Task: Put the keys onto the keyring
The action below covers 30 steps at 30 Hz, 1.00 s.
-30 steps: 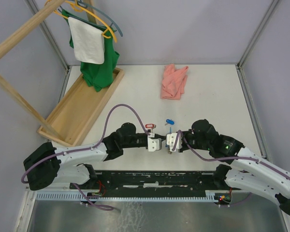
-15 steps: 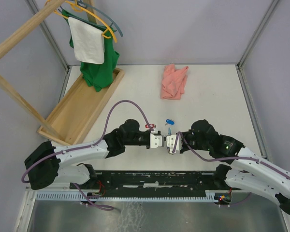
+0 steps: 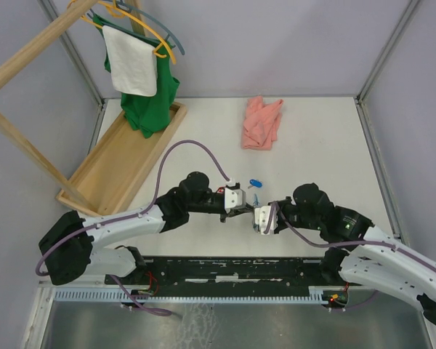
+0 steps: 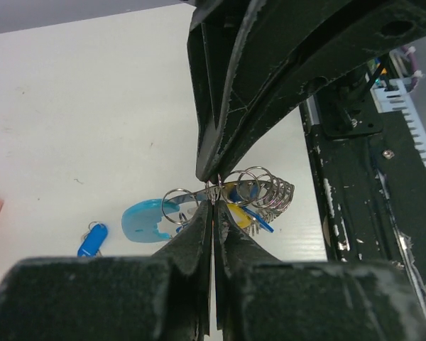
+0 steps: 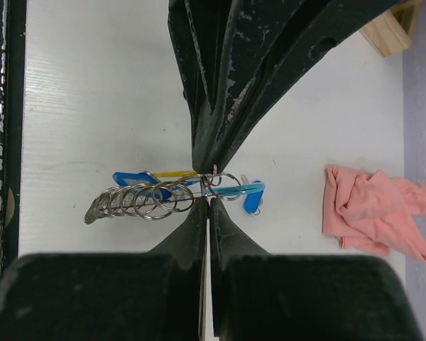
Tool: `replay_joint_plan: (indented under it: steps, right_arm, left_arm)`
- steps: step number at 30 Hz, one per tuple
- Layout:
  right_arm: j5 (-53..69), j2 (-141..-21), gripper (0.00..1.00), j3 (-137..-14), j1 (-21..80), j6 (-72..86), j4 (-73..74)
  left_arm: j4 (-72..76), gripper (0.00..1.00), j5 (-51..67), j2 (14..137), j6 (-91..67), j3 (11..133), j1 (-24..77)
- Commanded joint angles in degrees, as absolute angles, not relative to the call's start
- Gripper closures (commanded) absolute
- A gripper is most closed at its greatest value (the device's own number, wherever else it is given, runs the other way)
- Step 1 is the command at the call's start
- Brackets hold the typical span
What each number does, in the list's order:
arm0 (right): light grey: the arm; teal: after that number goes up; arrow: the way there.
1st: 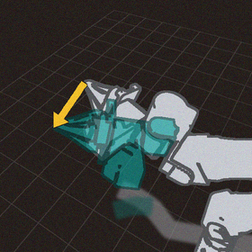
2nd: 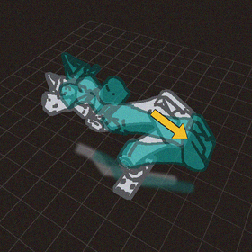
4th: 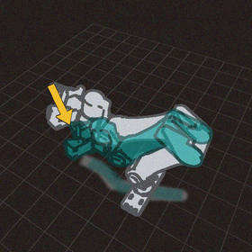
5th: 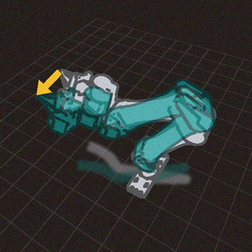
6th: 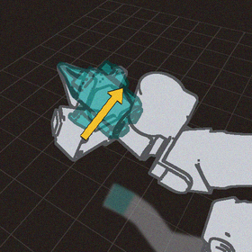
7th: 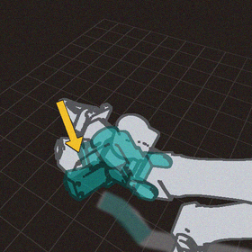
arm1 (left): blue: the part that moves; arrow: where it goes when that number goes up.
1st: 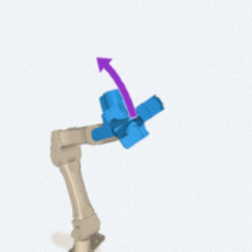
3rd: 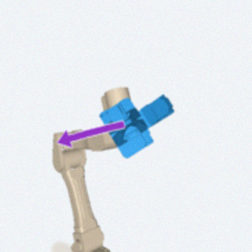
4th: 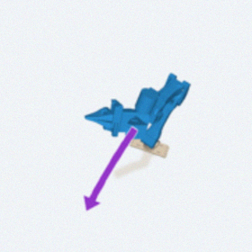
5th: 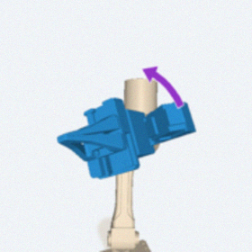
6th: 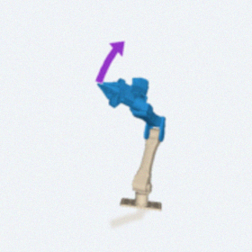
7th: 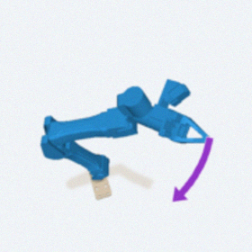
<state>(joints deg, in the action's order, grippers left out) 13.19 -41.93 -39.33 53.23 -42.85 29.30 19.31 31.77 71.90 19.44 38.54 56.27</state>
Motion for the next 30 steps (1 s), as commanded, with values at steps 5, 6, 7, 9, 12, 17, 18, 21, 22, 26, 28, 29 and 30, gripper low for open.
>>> replay_joint_plan:
  steps: [5, 6, 7, 9, 12, 17, 18, 21, 22, 26, 28, 29, 30]
  right_arm:
    - [17.7, -36.8, 0.99, -37.4, 54.2, -38.6, 17.0]
    - [17.7, -36.5, 0.99, -37.2, 54.2, -38.2, 16.6]
    - [17.7, -36.2, 0.99, -36.9, 54.2, -37.8, 16.1]
    - [17.7, -35.7, 0.99, -36.4, 54.2, -36.9, 15.0]
    - [17.2, -34.6, 0.99, -35.3, 54.2, -35.3, 12.2]
    - [16.8, -32.9, 0.99, -33.0, 54.1, -31.3, 6.5]
    - [16.7, -32.6, 0.99, -32.4, 54.1, -30.3, 5.1]
    - [16.5, -31.9, 0.99, -30.3, 54.1, -27.4, 0.6]
    - [16.3, -31.9, 0.99, -29.7, 54.1, -26.7, -0.8]
    - [15.6, -32.7, 0.99, -27.1, 54.1, -23.7, -6.5]
    - [15.9, -33.6, 0.99, -26.2, 54.1, -22.4, -9.3]
    - [15.9, -34.3, 0.99, -25.8, 54.1, -21.9, -10.1]
    - [15.8, -34.6, 0.99, -25.6, 54.1, -21.8, -10.7]
  left_arm:
    - [29.4, 0.97, 39.8, 73.2, 5.8, 37.7, 51.6]
    - [29.7, 0.97, 40.5, 73.3, 5.0, 37.5, 51.2]
    - [29.9, 0.97, 41.0, 73.4, 4.4, 37.4, 50.9]
    - [30.1, 0.97, 41.9, 73.6, 3.5, 37.3, 50.5]
    - [30.5, 0.95, 42.5, 73.8, 2.7, 36.5, 50.0]
    - [38.3, 0.92, 43.0, 73.9, -1.3, 32.4, 49.2]
    - [39.3, 0.92, 43.0, 74.2, -2.1, 31.8, 49.1]
    - [42.7, 0.88, 43.2, 75.0, -4.3, 30.7, 49.0]
    - [43.8, 0.87, 43.2, 75.3, -4.8, 30.4, 49.0]
    - [46.7, 0.81, 43.1, 76.4, -6.5, 29.8, 49.0]
    - [48.6, 0.79, 42.8, 76.8, -7.4, 29.5, 49.0]
    - [50.3, 0.78, 42.4, 76.8, -7.9, 29.0, 49.0]
    - [51.0, 0.77, 42.1, 76.7, -8.1, 28.8, 49.0]
